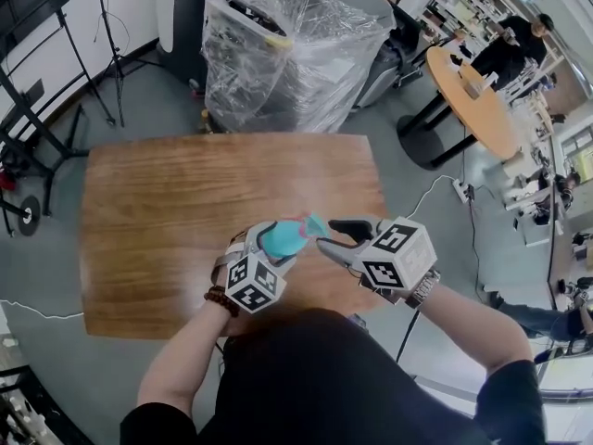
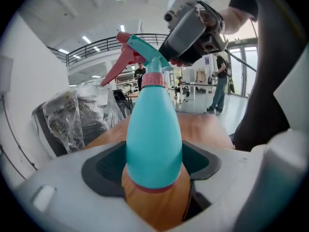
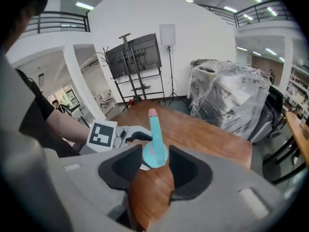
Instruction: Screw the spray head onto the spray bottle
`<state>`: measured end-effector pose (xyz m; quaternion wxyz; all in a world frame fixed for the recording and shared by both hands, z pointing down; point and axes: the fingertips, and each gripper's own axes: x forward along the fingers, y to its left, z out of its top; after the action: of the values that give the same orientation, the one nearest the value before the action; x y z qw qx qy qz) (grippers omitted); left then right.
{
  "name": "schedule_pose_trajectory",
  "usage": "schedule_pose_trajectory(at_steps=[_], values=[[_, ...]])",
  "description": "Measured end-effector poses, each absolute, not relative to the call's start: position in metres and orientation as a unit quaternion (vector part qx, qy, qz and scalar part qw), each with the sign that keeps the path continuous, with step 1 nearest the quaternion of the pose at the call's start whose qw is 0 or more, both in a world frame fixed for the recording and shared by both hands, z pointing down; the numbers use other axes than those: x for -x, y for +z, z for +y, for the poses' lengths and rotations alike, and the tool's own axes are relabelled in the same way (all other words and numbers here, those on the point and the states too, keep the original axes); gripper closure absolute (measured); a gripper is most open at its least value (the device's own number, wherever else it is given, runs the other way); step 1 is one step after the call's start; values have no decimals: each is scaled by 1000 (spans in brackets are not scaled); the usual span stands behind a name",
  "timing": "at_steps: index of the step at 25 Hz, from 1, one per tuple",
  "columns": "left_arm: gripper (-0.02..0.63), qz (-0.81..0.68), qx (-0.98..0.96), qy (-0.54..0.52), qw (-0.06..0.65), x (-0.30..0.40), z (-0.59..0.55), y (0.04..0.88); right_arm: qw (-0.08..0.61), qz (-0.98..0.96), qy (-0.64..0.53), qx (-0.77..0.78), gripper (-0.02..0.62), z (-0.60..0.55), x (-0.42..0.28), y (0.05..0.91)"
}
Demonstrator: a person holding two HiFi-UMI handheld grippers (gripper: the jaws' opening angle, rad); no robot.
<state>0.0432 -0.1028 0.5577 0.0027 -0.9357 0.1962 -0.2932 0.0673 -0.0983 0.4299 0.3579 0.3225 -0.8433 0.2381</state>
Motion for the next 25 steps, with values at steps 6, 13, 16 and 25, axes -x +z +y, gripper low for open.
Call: schedule_pose_trajectory(at_steps=[6, 13, 16, 25], values=[[222, 261, 932, -239, -80, -19, -132, 585, 350, -850, 209, -333, 437, -92, -73, 427], [222, 321, 909, -240, -117, 1, -162, 623, 360, -853, 178, -334, 439, -81, -73, 436], [222, 336, 904, -239, -113, 5, -166, 635, 359, -856, 166, -333, 440, -79, -72, 439], [201, 341, 894, -267, -113, 11, -164, 641, 320, -864, 179, -345, 446, -76, -68, 451]])
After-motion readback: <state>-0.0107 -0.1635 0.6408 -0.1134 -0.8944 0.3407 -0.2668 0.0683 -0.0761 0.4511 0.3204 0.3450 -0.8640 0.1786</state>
